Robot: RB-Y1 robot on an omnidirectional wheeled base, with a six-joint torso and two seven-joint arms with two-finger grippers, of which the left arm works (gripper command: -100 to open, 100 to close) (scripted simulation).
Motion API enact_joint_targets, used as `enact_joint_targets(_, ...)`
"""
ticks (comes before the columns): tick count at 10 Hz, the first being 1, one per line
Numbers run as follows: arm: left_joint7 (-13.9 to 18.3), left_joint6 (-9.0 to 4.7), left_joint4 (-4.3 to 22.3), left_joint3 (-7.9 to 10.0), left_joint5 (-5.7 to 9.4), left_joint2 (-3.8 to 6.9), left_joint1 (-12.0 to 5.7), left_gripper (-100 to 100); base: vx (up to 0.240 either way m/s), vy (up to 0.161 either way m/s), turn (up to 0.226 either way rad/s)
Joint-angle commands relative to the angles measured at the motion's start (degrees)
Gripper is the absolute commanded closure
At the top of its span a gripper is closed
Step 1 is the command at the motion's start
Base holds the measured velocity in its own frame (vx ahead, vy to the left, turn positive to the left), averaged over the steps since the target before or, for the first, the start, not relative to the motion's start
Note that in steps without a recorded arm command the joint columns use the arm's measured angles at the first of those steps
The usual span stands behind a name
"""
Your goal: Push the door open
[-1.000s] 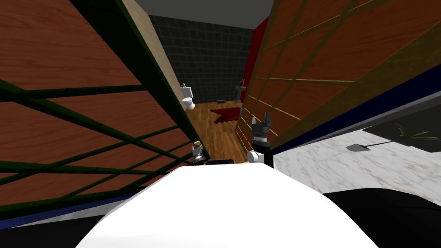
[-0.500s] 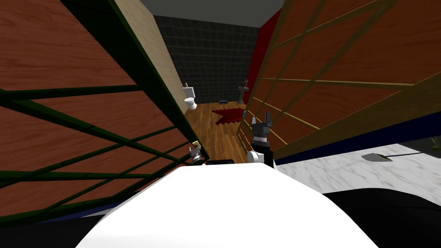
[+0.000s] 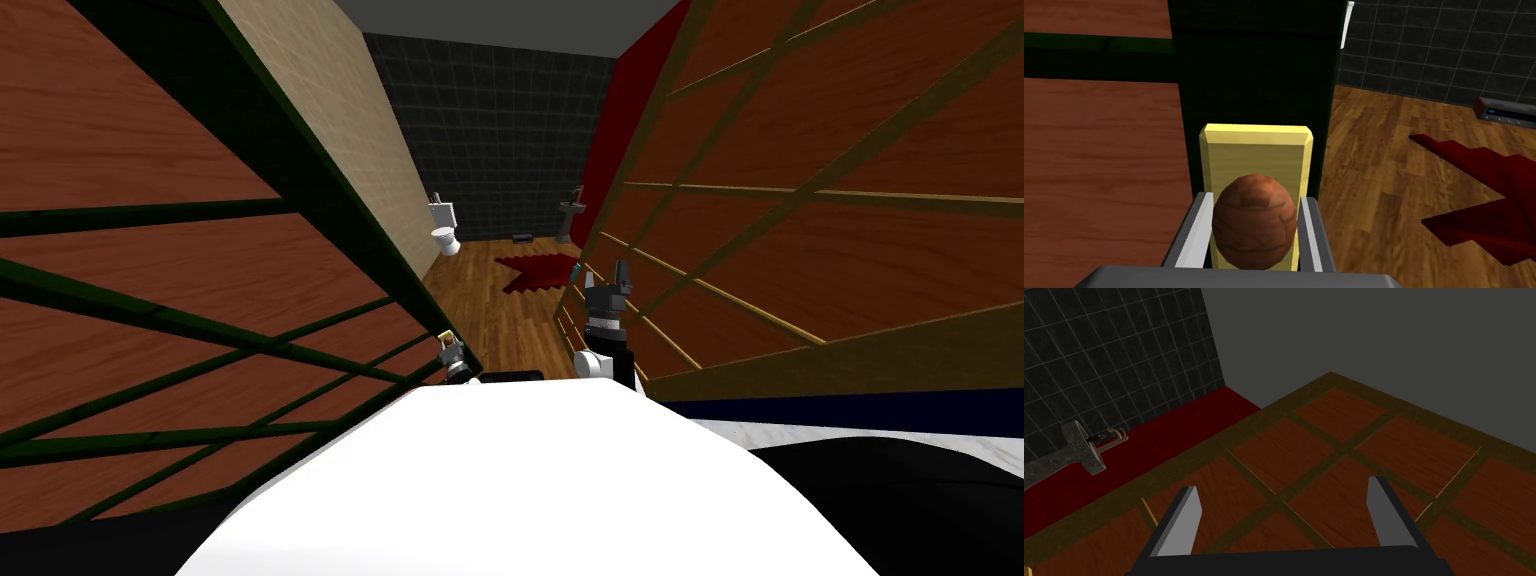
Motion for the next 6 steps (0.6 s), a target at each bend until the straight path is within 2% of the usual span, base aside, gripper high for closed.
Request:
enact_joint_targets(1, -0.4, -0.50, -0.3, 1.09, 0.52, -0.64, -0.06, 100, 0.201, -0.001, 0.071)
enact_joint_targets(2, -0.1, -0.17, 0.1, 0.61, 0.32, -0.40, -0.04, 100, 0.085, 0.004, 0.021)
enact_joint_targets(3, -0.4, -0.54, -0.1, 1.55, 1.00, 1.22, -0.10, 100, 0.119, 0.028, 0.015)
enact_joint_targets(6, -0.8, -0.95, -0.3, 2.94, 2.11, 2.62, -0.04, 100, 0.188, 0.027, 0.044)
